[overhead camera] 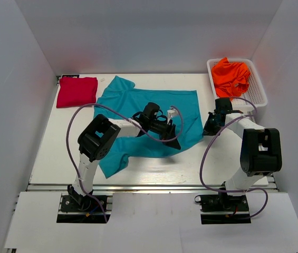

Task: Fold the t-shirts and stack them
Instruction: Flatten out the tshirt

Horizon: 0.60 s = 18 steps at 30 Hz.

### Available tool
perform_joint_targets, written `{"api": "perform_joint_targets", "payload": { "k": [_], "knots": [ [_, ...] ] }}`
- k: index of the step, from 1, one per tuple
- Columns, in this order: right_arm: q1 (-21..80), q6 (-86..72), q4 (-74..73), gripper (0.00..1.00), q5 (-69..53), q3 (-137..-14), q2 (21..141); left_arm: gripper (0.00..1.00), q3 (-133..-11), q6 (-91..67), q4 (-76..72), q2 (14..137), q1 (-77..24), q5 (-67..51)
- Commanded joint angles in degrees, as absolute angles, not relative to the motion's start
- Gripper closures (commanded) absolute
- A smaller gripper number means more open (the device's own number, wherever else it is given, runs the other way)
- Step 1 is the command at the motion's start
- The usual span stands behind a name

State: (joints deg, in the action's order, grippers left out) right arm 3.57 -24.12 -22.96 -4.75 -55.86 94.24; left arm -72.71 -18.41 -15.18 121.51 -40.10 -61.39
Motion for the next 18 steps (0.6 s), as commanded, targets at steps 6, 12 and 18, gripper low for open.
{"api": "perform_joint_targets", "payload": {
  "k": [6, 12, 18],
  "knots": [
    [3.16, -23.99, -29.0, 0.83, 9.4, -57.83, 95.62, 0.0, -72.07, -5.8, -3.35, 111.18, -40.52, -60.31],
    [3.34, -24.87, -30.5, 0.47, 13.53, -58.89, 93.79, 0.0, -72.25, -7.03, 1.57, 107.85, -38.68, -47.06],
    [4.74, -19.96, -26.92, 0.1, 10.4, -57.67, 86.58, 0.0, -68.83, -8.08, 5.0, 101.62, -37.45, -30.28]
  ]
}}
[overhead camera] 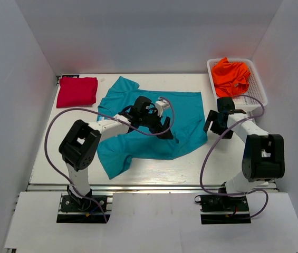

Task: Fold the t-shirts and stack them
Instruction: Flatten out the tshirt

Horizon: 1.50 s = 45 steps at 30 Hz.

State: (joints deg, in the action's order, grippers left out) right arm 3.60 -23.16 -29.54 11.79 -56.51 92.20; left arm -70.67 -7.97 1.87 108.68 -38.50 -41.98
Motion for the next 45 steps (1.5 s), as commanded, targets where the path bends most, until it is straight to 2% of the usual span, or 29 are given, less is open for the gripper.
{"api": "perform_joint_targets", "payload": {
  "k": [1, 4, 8, 13, 18, 21, 26, 32, 36, 42, 45],
  "knots": [
    [5.09, -18.04, -25.94, 0.1, 8.98, -57.31, 85.7, 0.0, -68.3, -8.69, 5.88, 101.6, -36.92, -27.97],
    [6.94, -15.3, -22.51, 0.1, 1.25, -56.42, 81.48, 0.0, -66.72, -9.93, 8.34, 100.55, -34.73, -23.83],
    [12.2, -13.18, -23.55, 0.1, -7.46, -58.53, 83.49, 0.0, -63.12, -12.3, 8.88, 102.38, -29.28, -22.59],
    [14.59, -15.64, -24.44, 0.16, -11.07, -58.01, 87.27, 0.0, -58.81, -14.5, 6.86, 101.69, -25.93, -22.51],
    [15.82, -18.01, -20.74, 0.3, -14.23, -56.34, 87.71, 0.0, -56.43, -15.12, 5.98, 100.99, -24.79, -21.27],
    [16.26, -18.36, -22.05, 0.38, -12.49, -57.13, 89.64, 0.0, -55.11, -15.73, 5.27, 101.51, -23.74, -22.15],
    [16.61, -18.55, -23.82, 0.39, -8.53, -57.04, 90.88, 0.0, -53.44, -16.26, 4.22, 101.51, -23.2, -22.15],
    [16.79, -18.81, -21.54, 0.44, -13.08, -55.55, 92.02, 0.0, -52.91, -16.26, 4.22, 102.04, -23.2, -22.68],
    [16.88, -19.25, -21.36, 0.56, -12.57, -55.11, 93.95, 0.0, -52.91, -16.26, 4.22, 102.04, -23.2, -22.68],
    [17.14, -19.42, -21.53, 0.56, -10.81, -54.76, 94.48, 0.0, -52.91, -16.26, 4.22, 102.04, -22.68, -22.68],
    [16.96, -19.42, -21.01, 0.76, -10.81, -54.41, 94.4, 0.0, -52.91, -16.26, 4.22, 102.04, -22.68, -23.2]
  ]
}}
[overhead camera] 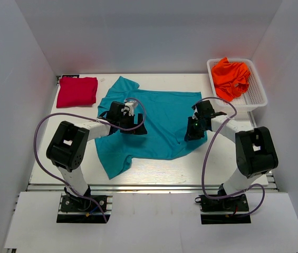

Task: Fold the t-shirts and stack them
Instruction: Flatten out the tshirt

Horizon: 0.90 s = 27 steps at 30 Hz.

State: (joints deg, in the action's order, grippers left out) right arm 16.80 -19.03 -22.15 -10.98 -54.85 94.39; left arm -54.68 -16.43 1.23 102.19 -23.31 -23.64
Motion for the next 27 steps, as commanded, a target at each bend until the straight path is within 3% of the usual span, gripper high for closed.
{"api": "perform_joint_targets", "payload": {
  "k": [1, 2, 4, 20, 23, 25, 27],
  "knots": [
    [16.96, -19.77, -21.01, 0.85, -10.9, -54.4, 94.22, 0.0, -52.91, -16.26, 4.22, 102.04, -22.68, -23.2],
    [17.05, -20.12, -20.74, 0.95, -10.81, -54.14, 93.96, 0.0, -52.91, -16.26, 4.22, 102.04, -22.68, -23.2],
    [16.96, -20.3, -20.83, 1.0, -10.11, -53.62, 92.47, 0.0, -52.91, -16.26, 4.22, 102.04, -22.68, -23.2],
    [16.09, -26.28, -38.66, 0.98, 7.98, -50.01, 84.47, 0.0, -53.44, -16.26, 4.75, 102.66, -21.63, -21.97],
    [16.0, -29.44, -42.97, 0.93, 9.75, -46.16, 82.63, 0.0, -53.44, -16.26, 5.27, 102.66, -21.62, -21.97],
    [15.91, -32.51, -47.01, 0.8, 10.89, -44.57, 81.74, 0.0, -53.44, -16.26, 5.89, 102.66, -21.62, -21.36],
    [15.73, -37.15, -50.16, 0.57, 12.39, -41.94, 78.32, 0.0, -53.44, -16.26, 6.58, 102.66, -21.62, -20.84]
  ]
}}
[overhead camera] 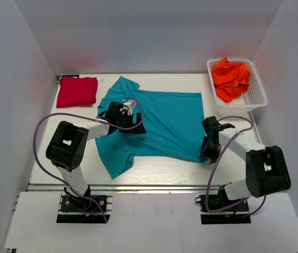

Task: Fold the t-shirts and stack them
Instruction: Flatten out the tshirt

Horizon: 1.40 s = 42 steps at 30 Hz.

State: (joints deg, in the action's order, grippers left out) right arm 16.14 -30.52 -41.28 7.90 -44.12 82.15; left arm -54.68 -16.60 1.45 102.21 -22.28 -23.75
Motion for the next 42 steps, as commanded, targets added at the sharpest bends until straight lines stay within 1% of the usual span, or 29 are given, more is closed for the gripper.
{"api": "perform_joint_targets", "payload": {
  "k": [1, 2, 6, 9, 10, 12, 13, 15, 17, 18, 19, 20, 21, 27, 32, 35, 36, 37, 40, 42],
  "knots": [
    [15.65, -37.87, -52.27, 0.24, 14.22, -41.4, 77.44, 0.0, -53.44, -16.26, 6.59, 102.66, -21.1, -20.83],
    [15.38, -39.97, -53.77, 0.1, 14.76, -40.96, 73.95, 0.0, -53.44, -15.74, 6.59, 102.66, -21.09, -20.83],
    [15.21, -39.29, -54.06, 0.1, 16.61, -44.98, 67.6, 0.0, -53.44, -15.73, 6.59, 102.66, -21.09, -21.36],
    [15.38, -33.77, -50.2, 0.1, 15.13, -48.5, 66.97, 0.0, -53.44, -15.12, 5.54, 102.66, -21.09, -23.55],
    [15.38, -30.36, -45.57, 0.1, 14.16, -48.95, 66.89, 0.0, -53.44, -15.12, 5.54, 102.13, -21.09, -23.55],
    [15.29, -28.57, -41.86, 0.1, 10.73, -49.13, 67.23, 0.0, -54.05, -15.12, 5.54, 102.13, -21.09, -25.13],
    [15.21, -28.22, -37.14, 0.1, 7.24, -48.78, 67.32, 0.0, -54.05, -15.12, 5.54, 102.13, -21.09, -25.14],
    [15.03, -26.99, -33.34, 0.1, 4.93, -48.34, 69.16, 0.0, -55.28, -14.59, 5.54, 102.65, -21.09, -25.66],
    [15.21, -26.02, -29.63, 0.1, -3.04, -47.64, 71.44, 0.0, -55.28, -14.59, 6.06, 102.66, -21.09, -25.66],
    [15.38, -25.75, -26.75, 0.1, -4.9, -47.55, 72.06, 0.0, -55.28, -14.59, 6.06, 102.66, -21.09, -25.66],
    [15.29, -25.93, -25.41, 0.1, -10.93, -47.11, 74.33, 0.0, -55.81, -14.59, 6.76, 103.18, -21.09, -25.66],
    [15.38, -26.01, -22.18, 0.1, -12.29, -47.02, 75.31, 0.0, -55.81, -14.59, 6.77, 103.18, -21.09, -25.66],
    [15.29, -26.1, -22.15, 0.1, -13.09, -46.76, 76.11, 0.0, -56.33, -14.59, 7.38, 103.18, -21.09, -25.66],
    [12.93, -26.8, -21.18, 0.1, -7.21, -46.05, 87.07, 0.0, -55.81, -13.45, 8.17, 101.95, -21.09, -25.66],
    [9.23, -27.16, -20.83, 0.1, -6.07, -45.36, 91.66, 0.0, -55.11, -10.56, 11.43, 99.23, -21.62, -26.62],
    [7.47, -25.32, -20.74, 0.1, -8.43, -45.61, 91.67, 0.0, -54.49, -7.75, 16.41, 95.64, -22.32, -31.02],
    [7.38, -23.31, -19.61, 0.1, -13.05, -45.88, 91.23, 0.0, -54.49, -7.04, 17.74, 94.32, -22.32, -31.03],
    [7.3, -21.73, -19.08, 0.1, -14.14, -46.05, 89.4, 0.0, -54.49, -6.16, 18.97, 92.83, -22.32, -31.81],
    [7.56, -18.56, -17.14, 0.1, -16.08, -48.15, 84.66, 0.0, -53.88, -7.11, 16.71, 86.41, -22.24, -31.82],
    [7.82, -16.97, -17.23, 0.1, -15.56, -51.83, 83.06, 0.0, -55.27, -8.96, 14.69, 84.65, -21.71, -28.24]
  ]
}}
